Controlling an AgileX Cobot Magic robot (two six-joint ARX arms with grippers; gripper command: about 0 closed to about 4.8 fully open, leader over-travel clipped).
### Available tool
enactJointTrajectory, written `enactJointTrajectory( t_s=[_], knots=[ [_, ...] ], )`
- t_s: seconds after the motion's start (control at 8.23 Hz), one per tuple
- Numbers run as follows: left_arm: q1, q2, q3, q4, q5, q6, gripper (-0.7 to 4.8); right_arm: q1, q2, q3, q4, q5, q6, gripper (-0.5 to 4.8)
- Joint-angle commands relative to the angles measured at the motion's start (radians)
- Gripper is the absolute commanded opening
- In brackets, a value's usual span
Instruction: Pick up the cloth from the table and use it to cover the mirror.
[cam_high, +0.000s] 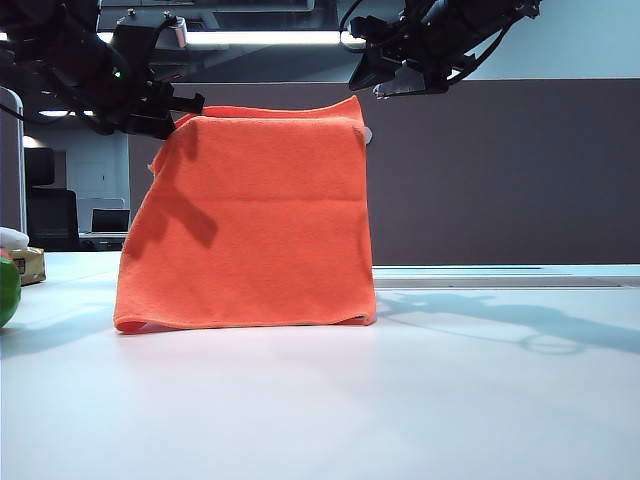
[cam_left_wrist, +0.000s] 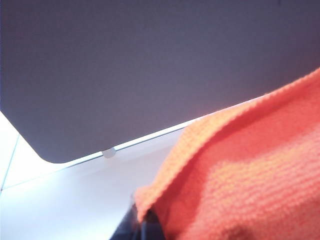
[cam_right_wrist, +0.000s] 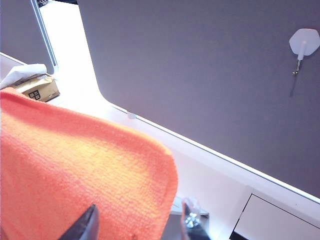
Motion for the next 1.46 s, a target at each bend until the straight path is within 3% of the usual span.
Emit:
enactJointTrajectory(
  t_s=[0.12,0.85,1.46],
  knots=[
    [-0.001,-0.003,0.004,0.015,0.005,0.001,-0.06,0.0,0.004,0.003,0.105,-0.005,0.001,2.12],
    [-0.002,-0.003,0.004,0.015,0.005,0.0,-0.06,0.0,0.084,0.005,0.177,0.017,0.01,1.98],
    [-0.002,-0.003,0.004,0.015,0.005,0.0,-0.06,0.0,0.153,0.105,0.115,0.013,0.036,1.02]
  ],
)
